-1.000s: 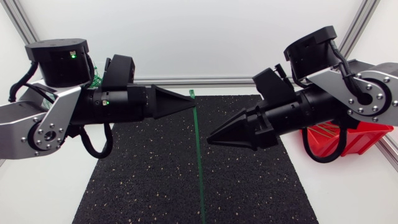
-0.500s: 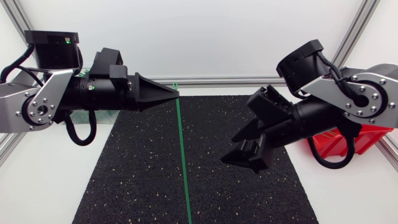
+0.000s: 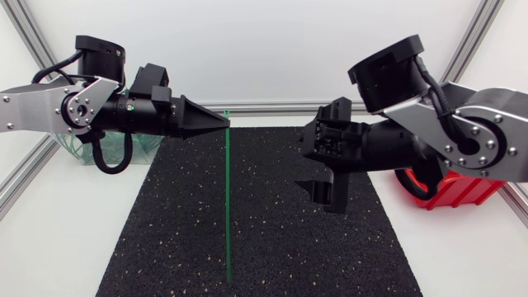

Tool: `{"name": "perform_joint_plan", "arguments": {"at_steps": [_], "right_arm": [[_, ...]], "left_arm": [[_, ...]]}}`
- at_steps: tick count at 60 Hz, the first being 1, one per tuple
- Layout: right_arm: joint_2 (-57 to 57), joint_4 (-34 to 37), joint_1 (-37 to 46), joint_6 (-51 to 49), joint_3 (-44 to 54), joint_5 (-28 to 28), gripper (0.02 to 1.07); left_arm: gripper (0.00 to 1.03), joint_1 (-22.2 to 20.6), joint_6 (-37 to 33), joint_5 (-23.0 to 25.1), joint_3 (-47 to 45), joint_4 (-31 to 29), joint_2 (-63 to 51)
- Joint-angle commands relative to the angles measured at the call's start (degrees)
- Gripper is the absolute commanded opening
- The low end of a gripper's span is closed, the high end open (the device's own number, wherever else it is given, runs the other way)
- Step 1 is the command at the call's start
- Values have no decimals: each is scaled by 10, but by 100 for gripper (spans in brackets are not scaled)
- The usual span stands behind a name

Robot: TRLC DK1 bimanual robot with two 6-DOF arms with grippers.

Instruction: Take a green cable tie from the red box, thread the tail through the head to close it, then place it in the transparent bin on the left.

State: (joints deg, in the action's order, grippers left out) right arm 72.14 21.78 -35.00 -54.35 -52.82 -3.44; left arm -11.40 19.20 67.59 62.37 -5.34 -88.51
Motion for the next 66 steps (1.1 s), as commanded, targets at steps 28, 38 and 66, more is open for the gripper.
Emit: {"name": "perform_joint_plan", "arguments": {"at_steps": [28, 38, 66], "right_arm": [[71, -175, -154, -164, 46, 335, 93], [69, -141, -169, -154, 48, 368, 103], [79, -560, -137, -458, 224, 226, 103]], "left_arm": [[4, 20, -37, 18, 14, -10, -16], [4, 23, -38, 17, 15, -10, -23], [4, 21, -37, 16, 24, -12, -38]]}}
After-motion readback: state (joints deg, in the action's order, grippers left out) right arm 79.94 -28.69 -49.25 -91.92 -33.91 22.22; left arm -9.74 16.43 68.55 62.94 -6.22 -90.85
